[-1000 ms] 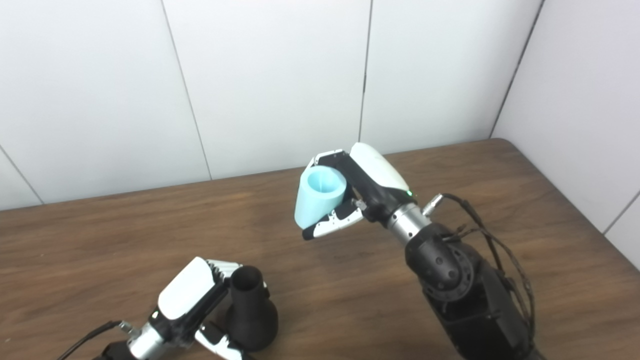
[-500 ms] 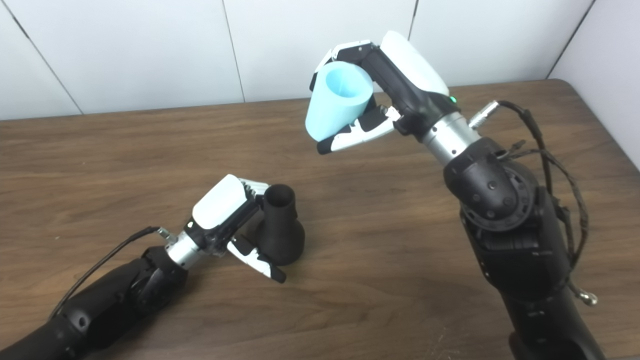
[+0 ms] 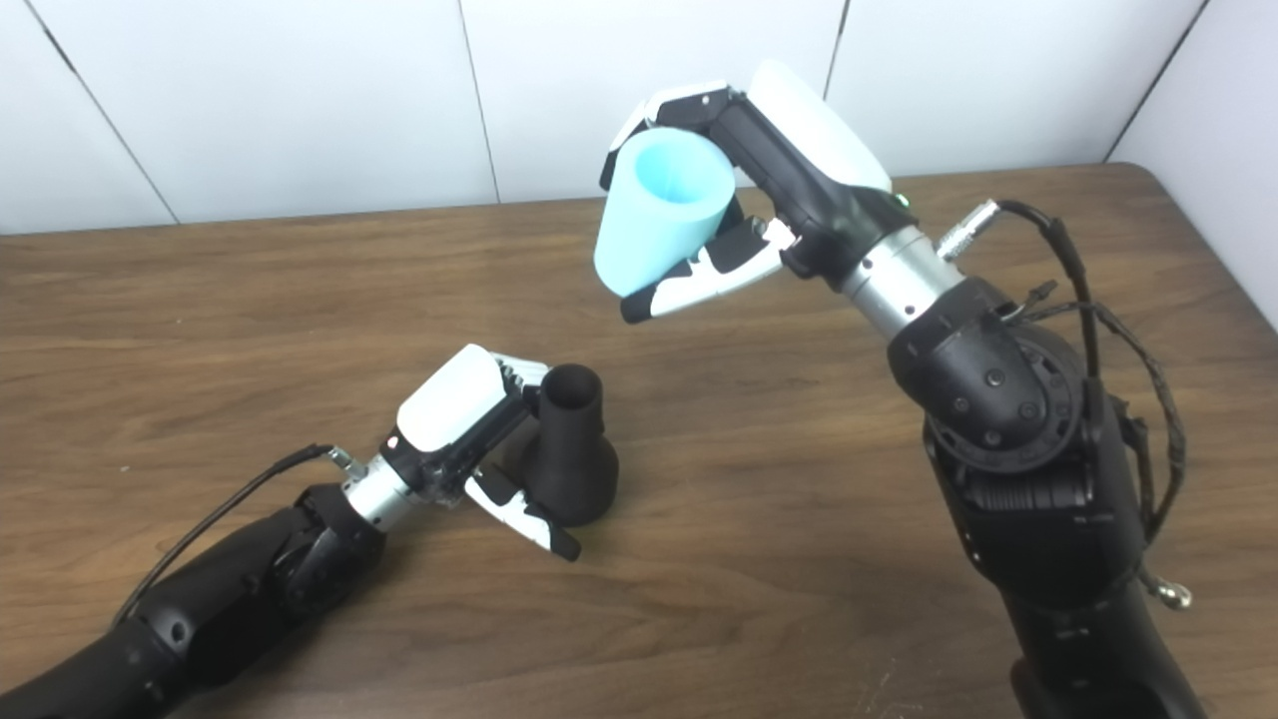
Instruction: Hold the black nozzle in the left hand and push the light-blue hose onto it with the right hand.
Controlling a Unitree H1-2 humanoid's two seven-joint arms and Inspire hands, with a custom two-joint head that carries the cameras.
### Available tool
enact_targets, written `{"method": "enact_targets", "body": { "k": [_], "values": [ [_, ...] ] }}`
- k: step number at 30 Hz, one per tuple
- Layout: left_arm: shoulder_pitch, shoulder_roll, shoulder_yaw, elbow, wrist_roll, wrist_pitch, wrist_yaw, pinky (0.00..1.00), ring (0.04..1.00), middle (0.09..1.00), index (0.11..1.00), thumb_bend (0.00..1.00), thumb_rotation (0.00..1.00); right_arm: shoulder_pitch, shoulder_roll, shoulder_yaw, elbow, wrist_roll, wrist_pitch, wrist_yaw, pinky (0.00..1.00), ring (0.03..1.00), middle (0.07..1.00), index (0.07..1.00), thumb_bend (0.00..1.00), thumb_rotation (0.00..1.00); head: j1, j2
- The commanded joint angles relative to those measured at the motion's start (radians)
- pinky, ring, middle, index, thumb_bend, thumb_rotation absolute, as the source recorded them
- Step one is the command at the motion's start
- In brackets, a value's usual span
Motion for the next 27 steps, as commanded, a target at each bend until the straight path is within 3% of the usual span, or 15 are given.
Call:
{"method": "enact_targets", "body": {
  "k": [1, 6, 12, 16, 20, 22, 27],
  "values": [
    [0.146, -0.076, -0.075, 0.117, -0.007, -0.018, 0.028, 0.39, 0.499, 0.488, 0.486, 0.52, 0.0, -0.035, -0.008, -0.008, -0.045, 0.007, -0.025, -0.014, 0.12, 0.188, 0.444, 0.529, 0.52, 0.0, -0.005, -0.001],
    [0.146, -0.076, -0.08, 0.116, -0.007, -0.018, 0.042, 0.39, 0.495, 0.488, 0.484, 0.52, 0.0, -0.015, -0.006, -0.003, -0.038, 0.028, -0.066, -0.022, 0.15, 0.225, 0.459, 0.516, 0.52, 0.0, -0.005, -0.001],
    [0.149, -0.074, -0.078, 0.115, -0.004, -0.018, 0.042, 0.39, 0.495, 0.488, 0.484, 0.52, 0.0, 0.004, 0.004, 0.012, -0.035, 0.026, -0.071, -0.019, 0.1, 0.17, 0.421, 0.533, 0.51, 0.0, -0.001, 0.0],
    [0.149, -0.074, -0.079, 0.114, -0.004, -0.018, 0.042, 0.39, 0.496, 0.487, 0.486, 0.52, 0.0, 0.018, 0.006, 0.02, -0.035, 0.026, -0.076, -0.019, 0.15, 0.232, 0.45, 0.522, 0.52, 0.0, 0.0, 0.002],
    [0.149, -0.072, -0.078, 0.11, -0.005, -0.018, 0.035, 0.39, 0.496, 0.486, 0.486, 0.52, 0.0, 0.029, 0.013, 0.033, -0.032, 0.018, -0.078, -0.024, 0.12, 0.183, 0.428, 0.531, 0.52, 0.0, 0.002, 0.0],
    [0.15, -0.071, -0.079, 0.108, -0.006, -0.018, 0.035, 0.39, 0.498, 0.487, 0.486, 0.52, 0.0, 0.038, 0.025, 0.048, -0.029, 0.003, -0.074, -0.026, 0.09, 0.148, 0.461, 0.495, 0.52, 0.0, 0.007, 0.0],
    [0.158, -0.069, -0.07, 0.093, -0.002, -0.018, 0.025, 0.39, 0.499, 0.489, 0.483, 0.52, 0.0, 0.048, 0.05, 0.071, -0.018, -0.017, -0.08, -0.028, 0.08, 0.142, 0.471, 0.483, 0.53, 0.0, 0.015, 0.004]
  ]
}}
